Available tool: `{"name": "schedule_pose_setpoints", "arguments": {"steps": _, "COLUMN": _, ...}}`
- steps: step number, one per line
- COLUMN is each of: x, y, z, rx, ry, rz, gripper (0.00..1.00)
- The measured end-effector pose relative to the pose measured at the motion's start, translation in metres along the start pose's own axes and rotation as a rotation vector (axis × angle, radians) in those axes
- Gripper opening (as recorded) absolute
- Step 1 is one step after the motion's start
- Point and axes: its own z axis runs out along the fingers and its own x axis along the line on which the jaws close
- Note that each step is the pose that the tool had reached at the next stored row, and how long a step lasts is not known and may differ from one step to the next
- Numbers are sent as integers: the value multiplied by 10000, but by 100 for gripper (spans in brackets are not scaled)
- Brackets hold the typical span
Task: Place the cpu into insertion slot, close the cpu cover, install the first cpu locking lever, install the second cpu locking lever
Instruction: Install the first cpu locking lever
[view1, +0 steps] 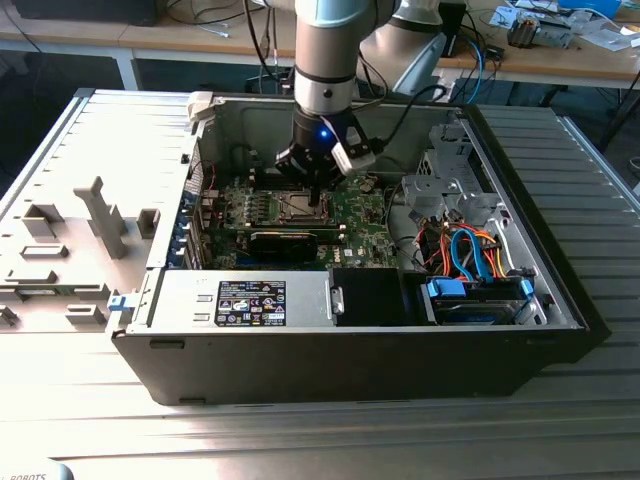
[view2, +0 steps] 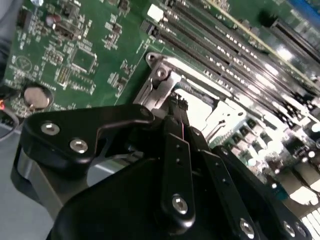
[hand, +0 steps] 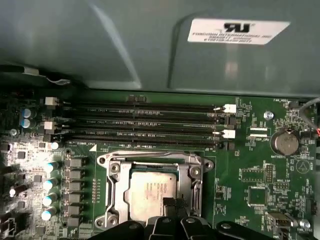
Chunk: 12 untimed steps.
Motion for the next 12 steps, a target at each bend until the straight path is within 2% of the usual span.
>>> {"name": "schedule_pose_setpoints", "arguments": {"steps": 1, "x": 0, "y": -1, "z": -29, "rx": 0, "ry": 0, "rz": 4, "gripper": 11}}
{"name": "schedule_pose_setpoints", "arguments": {"steps": 3, "x": 1, "y": -2, "z": -146, "rx": 0, "ry": -1, "rz": 10, "gripper": 11}}
{"name": "schedule_pose_setpoints", "arguments": {"steps": 4, "x": 1, "y": -2, "z": -169, "rx": 1, "ry": 0, "rz": 10, "gripper": 11}}
{"name": "schedule_pose_setpoints", "arguments": {"steps": 12, "x": 1, "y": -2, "z": -179, "rx": 3, "ry": 0, "rz": 9, "gripper": 11}}
